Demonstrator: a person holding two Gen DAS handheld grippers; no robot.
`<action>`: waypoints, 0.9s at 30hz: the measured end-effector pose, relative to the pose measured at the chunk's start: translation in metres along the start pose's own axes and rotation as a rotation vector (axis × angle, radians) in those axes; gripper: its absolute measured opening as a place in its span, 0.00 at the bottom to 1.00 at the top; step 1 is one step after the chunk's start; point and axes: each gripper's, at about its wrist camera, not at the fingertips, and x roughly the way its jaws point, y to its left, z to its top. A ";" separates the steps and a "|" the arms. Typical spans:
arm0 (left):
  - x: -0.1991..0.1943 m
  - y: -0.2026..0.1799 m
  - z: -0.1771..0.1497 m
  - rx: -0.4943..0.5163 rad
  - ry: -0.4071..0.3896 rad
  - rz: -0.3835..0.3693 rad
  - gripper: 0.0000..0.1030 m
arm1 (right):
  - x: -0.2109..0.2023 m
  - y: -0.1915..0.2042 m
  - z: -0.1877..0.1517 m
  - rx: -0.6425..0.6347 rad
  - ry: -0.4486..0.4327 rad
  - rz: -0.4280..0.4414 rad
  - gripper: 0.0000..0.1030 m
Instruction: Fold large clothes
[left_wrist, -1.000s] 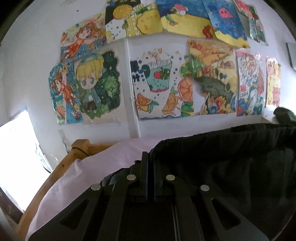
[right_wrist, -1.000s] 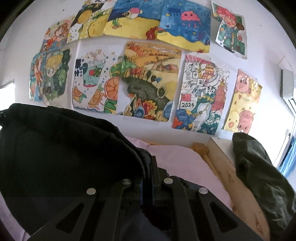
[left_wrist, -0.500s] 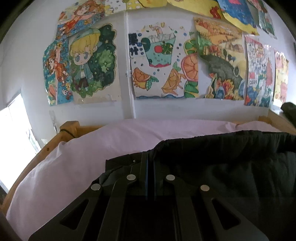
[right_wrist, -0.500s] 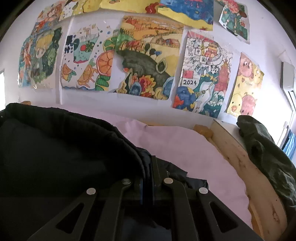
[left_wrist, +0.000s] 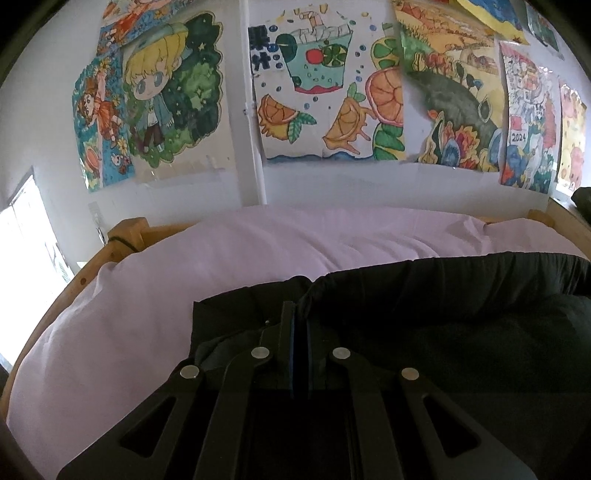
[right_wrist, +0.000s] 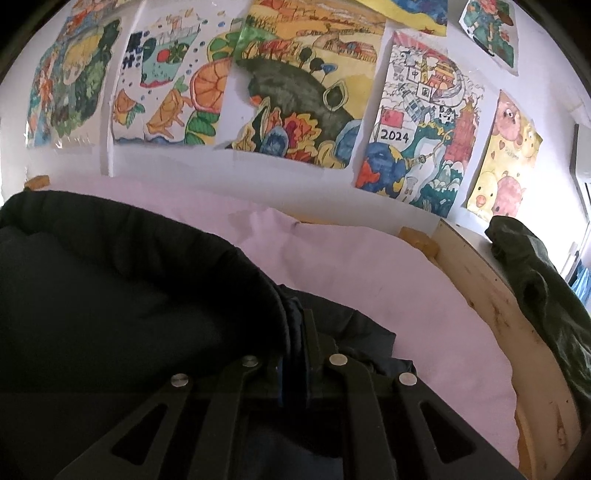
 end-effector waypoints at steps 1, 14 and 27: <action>0.001 0.000 0.000 0.000 0.003 0.002 0.05 | 0.002 0.001 -0.001 -0.002 0.003 0.001 0.09; 0.018 -0.004 0.000 0.002 0.046 0.015 0.10 | 0.032 0.002 -0.001 -0.005 0.074 0.036 0.14; 0.026 -0.005 0.000 0.002 0.073 0.041 0.23 | 0.044 -0.010 0.002 0.031 0.125 0.105 0.20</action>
